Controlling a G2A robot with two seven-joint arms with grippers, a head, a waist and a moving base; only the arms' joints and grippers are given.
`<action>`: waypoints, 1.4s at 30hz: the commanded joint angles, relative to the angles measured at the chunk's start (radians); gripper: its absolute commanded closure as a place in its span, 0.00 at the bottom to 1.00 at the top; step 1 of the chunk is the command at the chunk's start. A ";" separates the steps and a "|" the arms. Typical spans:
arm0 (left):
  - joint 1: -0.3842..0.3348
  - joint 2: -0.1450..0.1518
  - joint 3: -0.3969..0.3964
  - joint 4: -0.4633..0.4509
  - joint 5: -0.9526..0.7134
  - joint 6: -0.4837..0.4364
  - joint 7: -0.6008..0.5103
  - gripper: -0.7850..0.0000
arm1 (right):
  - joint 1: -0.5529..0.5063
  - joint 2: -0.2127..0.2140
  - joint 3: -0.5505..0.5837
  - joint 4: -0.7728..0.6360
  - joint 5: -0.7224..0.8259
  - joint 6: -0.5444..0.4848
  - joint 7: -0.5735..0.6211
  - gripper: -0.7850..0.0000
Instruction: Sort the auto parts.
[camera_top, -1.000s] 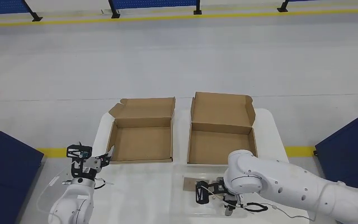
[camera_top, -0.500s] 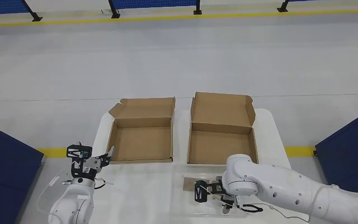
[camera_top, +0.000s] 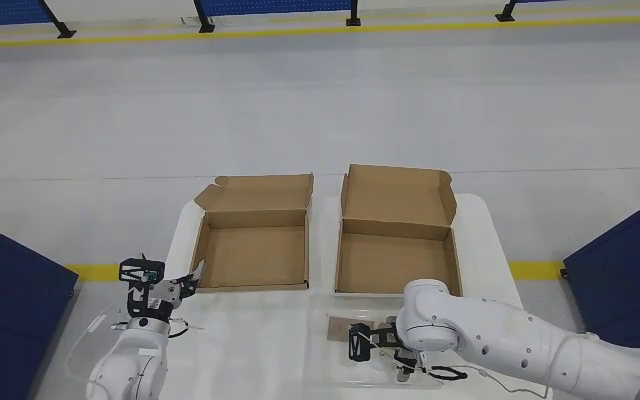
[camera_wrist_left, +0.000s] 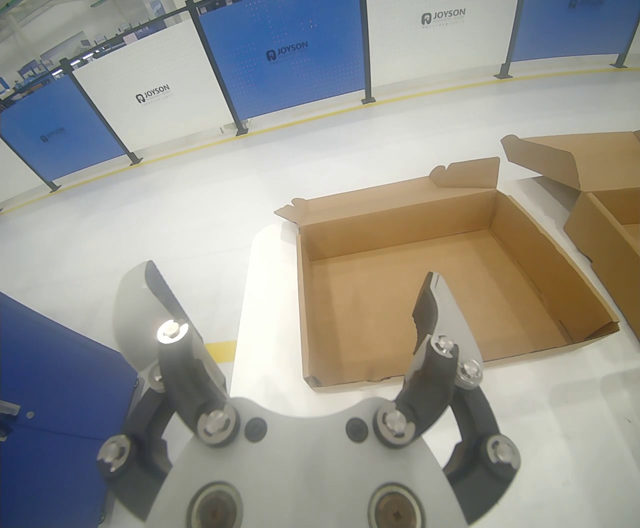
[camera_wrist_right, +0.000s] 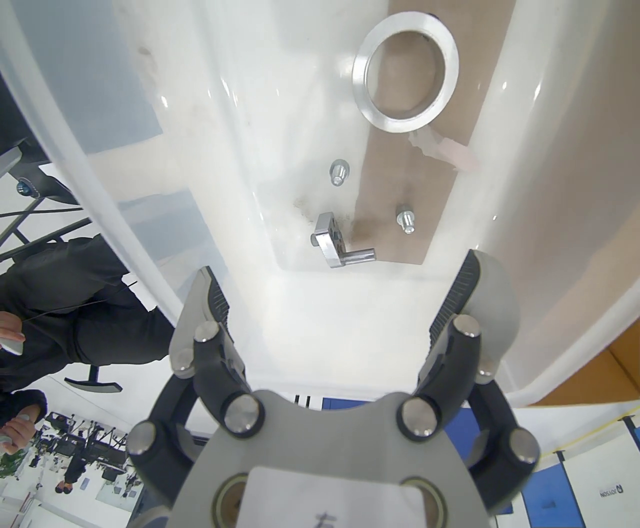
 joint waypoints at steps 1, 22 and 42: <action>0.000 0.000 0.000 0.000 0.000 0.000 0.000 0.00 | 0.000 -0.001 0.000 0.000 -0.001 -0.003 0.001 0.00; 0.000 0.000 0.000 0.000 0.000 0.000 0.000 0.00 | -0.052 -0.006 0.039 0.055 -0.044 0.003 -0.065 0.49; 0.000 0.000 0.000 0.000 0.000 0.000 0.000 0.00 | -0.103 -0.018 0.082 0.083 -0.120 0.023 -0.070 0.62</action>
